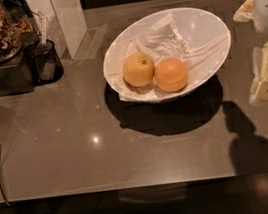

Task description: Pick orange from white bowl

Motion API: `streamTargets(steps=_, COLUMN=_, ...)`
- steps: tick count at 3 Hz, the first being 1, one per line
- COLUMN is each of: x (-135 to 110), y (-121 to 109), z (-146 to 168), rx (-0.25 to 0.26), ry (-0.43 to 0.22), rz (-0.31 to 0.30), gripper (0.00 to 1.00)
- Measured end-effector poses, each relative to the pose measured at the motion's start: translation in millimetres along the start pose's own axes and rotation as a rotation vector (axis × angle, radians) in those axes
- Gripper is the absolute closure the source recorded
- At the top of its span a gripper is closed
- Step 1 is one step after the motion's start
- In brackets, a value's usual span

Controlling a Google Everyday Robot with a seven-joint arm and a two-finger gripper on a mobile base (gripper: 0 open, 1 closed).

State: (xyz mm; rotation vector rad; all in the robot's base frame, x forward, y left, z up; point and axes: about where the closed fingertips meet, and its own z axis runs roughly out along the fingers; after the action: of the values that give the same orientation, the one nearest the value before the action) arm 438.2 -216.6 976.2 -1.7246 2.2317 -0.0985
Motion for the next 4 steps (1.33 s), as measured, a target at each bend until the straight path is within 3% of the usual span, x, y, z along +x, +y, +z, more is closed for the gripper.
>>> streamTargets(steps=1, x=0.0, y=0.0, z=0.0, rx=0.000, ry=0.000, rz=0.000, gripper=0.00)
streamTargets(steps=2, x=-10.6, y=-11.3, z=7.2, rx=-0.027, ry=-0.074, rz=0.026, gripper=0.00)
streamTargets(steps=4, x=-84.0, y=-70.8, z=38.4, rx=-0.125, ry=-0.342, rz=0.033, gripper=0.00)
